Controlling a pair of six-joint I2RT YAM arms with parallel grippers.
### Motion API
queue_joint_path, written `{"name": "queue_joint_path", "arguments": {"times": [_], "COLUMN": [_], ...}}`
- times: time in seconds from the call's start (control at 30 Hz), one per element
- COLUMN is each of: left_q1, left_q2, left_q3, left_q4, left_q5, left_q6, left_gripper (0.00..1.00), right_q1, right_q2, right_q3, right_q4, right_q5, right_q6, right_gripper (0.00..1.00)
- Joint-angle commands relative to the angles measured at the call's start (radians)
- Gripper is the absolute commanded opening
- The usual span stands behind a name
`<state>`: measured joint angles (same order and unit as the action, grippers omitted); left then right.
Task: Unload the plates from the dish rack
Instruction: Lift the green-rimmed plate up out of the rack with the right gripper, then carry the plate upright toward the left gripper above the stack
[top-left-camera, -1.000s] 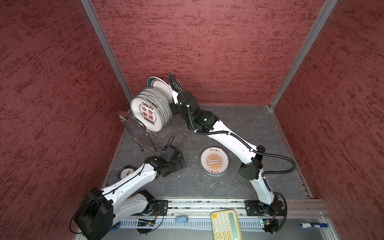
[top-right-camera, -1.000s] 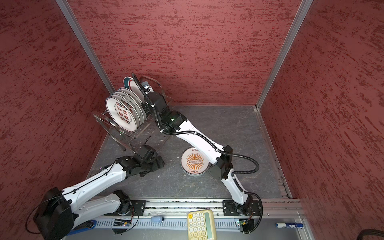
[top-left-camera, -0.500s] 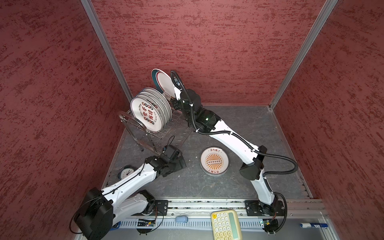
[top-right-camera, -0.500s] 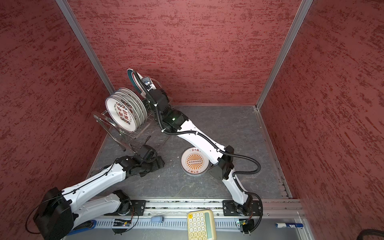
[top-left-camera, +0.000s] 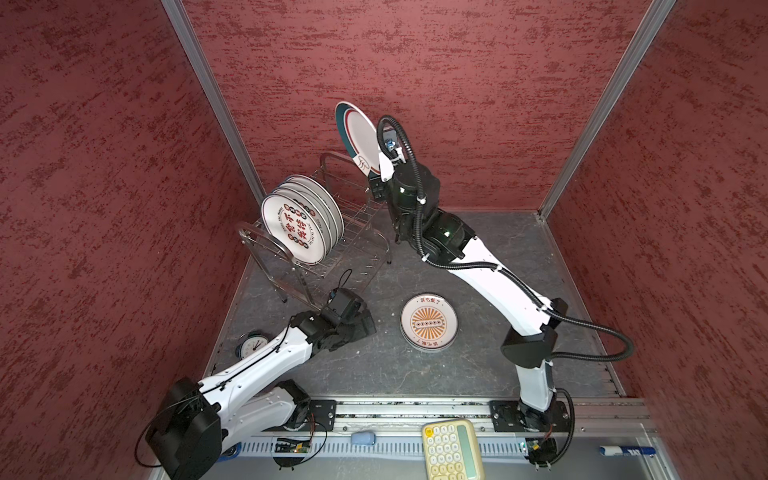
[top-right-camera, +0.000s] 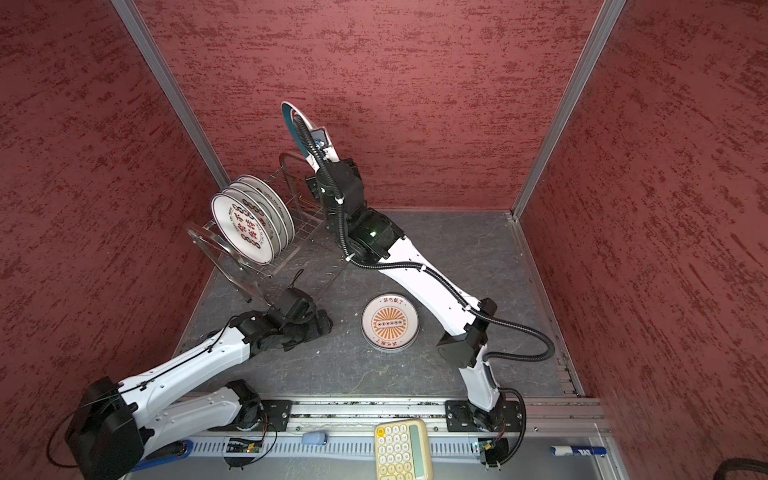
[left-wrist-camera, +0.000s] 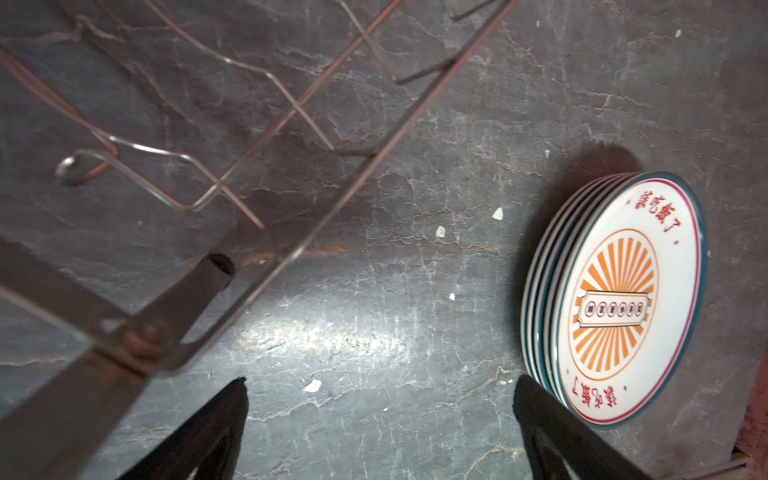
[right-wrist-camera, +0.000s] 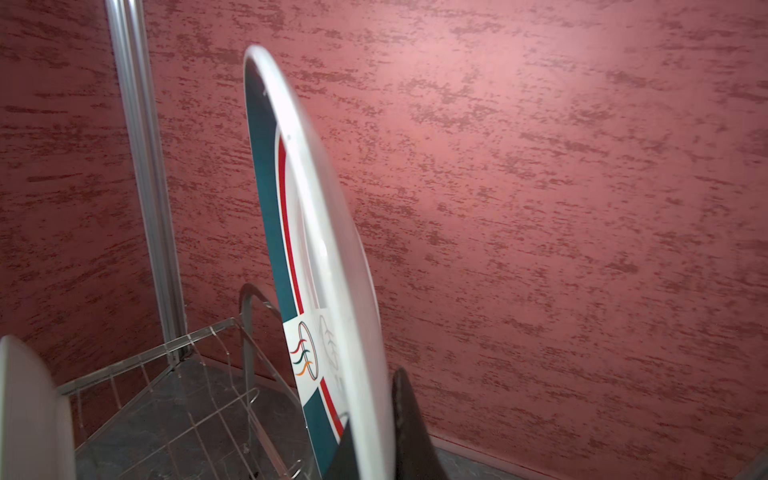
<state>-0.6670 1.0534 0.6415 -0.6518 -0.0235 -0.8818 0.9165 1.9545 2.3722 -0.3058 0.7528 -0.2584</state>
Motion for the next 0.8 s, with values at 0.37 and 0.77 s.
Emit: {"name": "queue_joint_path", "arguments": {"times": [0.37, 0.77], "left_q1": [-0.098, -0.141], "left_q2": [0.036, 0.215], "left_q3": [0.098, 0.233], "left_q4": [0.096, 0.303], "left_q5": [-0.051, 0.021], "left_q6": [0.042, 0.115], "left_gripper": [0.99, 1.0], "right_q1": [-0.17, -0.507], "right_q2": [-0.572, -0.967], "right_q3": [-0.714, -1.202], "right_q4": [-0.034, -0.303], "right_q5": [0.117, -0.518], "right_q6": [0.302, 0.7], "right_gripper": [0.0, 0.0]}}
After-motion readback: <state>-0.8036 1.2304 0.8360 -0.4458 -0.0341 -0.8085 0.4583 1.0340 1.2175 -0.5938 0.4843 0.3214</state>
